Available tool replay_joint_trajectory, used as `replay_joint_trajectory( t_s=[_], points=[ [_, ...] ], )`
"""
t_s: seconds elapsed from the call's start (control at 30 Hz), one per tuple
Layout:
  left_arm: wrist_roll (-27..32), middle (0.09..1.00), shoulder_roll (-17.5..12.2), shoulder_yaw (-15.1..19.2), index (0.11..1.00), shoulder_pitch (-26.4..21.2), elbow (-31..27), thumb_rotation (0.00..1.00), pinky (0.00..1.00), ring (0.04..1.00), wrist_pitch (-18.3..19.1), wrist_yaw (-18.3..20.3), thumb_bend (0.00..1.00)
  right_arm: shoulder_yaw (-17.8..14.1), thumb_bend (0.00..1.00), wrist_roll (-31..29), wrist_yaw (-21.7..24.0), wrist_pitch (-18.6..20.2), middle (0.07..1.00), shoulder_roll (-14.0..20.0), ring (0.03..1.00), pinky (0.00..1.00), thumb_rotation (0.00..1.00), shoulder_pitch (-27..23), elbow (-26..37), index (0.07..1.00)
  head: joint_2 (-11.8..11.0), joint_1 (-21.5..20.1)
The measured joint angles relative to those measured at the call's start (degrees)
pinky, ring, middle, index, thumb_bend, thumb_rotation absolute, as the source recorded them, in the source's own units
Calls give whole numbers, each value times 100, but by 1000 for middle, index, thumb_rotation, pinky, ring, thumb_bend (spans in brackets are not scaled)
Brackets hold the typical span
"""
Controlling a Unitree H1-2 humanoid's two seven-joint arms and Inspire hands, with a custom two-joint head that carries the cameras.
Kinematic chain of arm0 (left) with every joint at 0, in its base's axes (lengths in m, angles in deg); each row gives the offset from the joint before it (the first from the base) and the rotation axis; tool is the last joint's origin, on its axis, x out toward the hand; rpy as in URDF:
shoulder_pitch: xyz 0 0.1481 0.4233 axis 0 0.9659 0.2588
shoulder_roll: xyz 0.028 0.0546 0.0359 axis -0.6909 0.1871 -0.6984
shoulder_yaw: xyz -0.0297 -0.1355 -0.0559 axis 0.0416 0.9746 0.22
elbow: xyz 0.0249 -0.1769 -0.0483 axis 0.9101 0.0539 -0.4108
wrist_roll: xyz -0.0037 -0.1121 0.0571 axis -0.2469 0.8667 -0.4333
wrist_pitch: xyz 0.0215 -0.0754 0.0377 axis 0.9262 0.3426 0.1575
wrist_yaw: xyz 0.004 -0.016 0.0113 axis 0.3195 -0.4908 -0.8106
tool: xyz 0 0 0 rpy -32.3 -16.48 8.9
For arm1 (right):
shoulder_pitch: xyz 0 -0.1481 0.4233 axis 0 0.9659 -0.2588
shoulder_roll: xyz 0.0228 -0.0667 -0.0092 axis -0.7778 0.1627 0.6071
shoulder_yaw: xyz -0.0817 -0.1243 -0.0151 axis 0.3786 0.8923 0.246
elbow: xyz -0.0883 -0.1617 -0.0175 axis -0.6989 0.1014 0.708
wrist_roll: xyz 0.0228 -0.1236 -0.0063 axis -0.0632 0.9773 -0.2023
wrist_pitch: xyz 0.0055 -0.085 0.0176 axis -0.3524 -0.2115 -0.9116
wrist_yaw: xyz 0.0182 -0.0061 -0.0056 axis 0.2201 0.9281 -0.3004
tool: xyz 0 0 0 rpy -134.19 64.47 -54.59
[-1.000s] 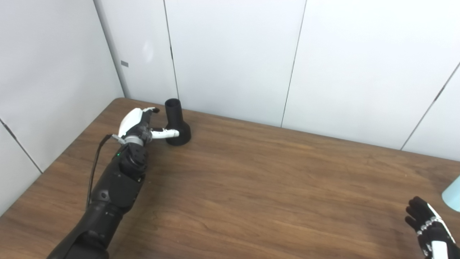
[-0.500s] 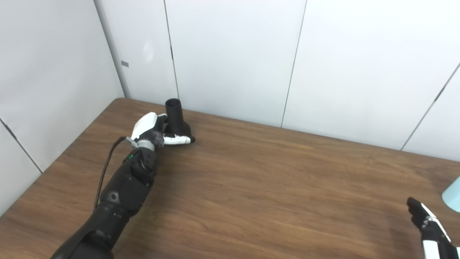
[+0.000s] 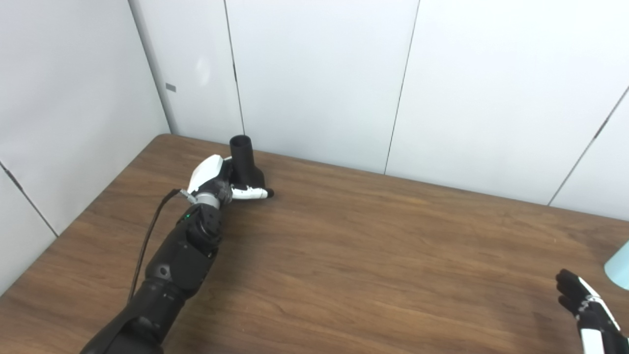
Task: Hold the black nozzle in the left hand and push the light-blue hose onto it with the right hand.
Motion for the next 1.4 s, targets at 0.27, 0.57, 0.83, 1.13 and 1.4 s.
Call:
replay_joint_trajectory(
  t_s=[0.27,0.57,0.83,1.13,1.4],
  points=[
    [27,680,-54,65,581,-26,-34,122,580,649,-167,-44,630,-4,562,-147,23,2,841,16,847,838,1000,5,2,829,35,0],
    [-51,452,-12,-58,499,-2,-205,0,341,430,-213,-80,521,7,534,-256,80,-96,805,56,804,817,1000,27,3,822,97,0],
    [-102,517,3,-65,476,53,-314,0,453,518,-212,-151,518,7,533,-342,131,-92,804,60,805,807,1000,40,36,827,158,-9],
    [-335,448,-33,-164,508,280,-503,0,357,436,-458,-330,519,5,519,-365,164,-90,797,65,793,794,1000,46,41,826,211,-105],
    [-531,525,121,-191,472,853,-1216,0,520,561,-594,-597,518,-8,568,-393,169,-36,797,65,787,786,998,53,64,835,281,-149]
  ],
)
